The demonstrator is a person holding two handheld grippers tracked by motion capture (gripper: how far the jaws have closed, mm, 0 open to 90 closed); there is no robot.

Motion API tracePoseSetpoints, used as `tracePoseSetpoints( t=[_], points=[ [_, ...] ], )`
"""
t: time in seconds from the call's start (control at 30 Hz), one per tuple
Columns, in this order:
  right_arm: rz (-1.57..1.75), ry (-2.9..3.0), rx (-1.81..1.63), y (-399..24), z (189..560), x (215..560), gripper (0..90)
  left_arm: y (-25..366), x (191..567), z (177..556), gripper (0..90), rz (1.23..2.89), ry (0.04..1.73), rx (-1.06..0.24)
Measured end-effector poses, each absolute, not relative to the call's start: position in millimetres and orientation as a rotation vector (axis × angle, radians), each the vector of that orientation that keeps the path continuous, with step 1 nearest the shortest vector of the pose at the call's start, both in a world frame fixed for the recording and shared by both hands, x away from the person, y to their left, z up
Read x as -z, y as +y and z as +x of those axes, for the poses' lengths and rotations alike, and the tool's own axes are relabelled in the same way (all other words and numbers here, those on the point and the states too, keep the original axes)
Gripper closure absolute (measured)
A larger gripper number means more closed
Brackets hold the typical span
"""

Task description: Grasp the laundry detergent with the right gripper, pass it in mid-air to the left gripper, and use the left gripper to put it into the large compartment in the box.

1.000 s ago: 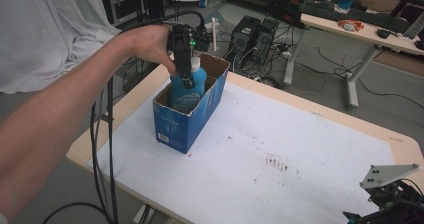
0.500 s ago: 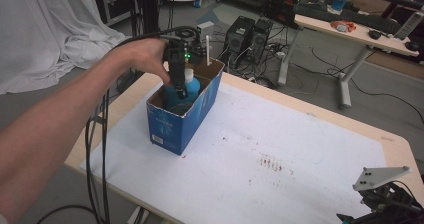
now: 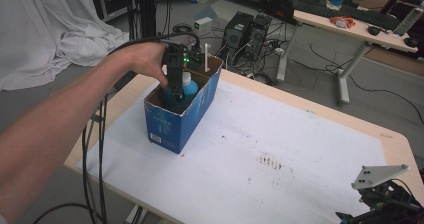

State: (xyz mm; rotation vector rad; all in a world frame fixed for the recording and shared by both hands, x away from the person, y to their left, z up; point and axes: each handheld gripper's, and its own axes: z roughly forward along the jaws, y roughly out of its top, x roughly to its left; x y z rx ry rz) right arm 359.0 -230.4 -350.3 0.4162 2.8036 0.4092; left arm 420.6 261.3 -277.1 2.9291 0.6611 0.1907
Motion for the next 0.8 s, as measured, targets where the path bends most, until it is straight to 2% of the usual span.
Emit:
tracePoseSetpoints(
  t=[0.8],
  points=[
    [0.421, 2.810, -0.394, -227.0, 361.1, 352.9, 13.2, 264.5, 280.9, 432.5, 37.8, 2.900, 0.635, -0.154]
  ],
)
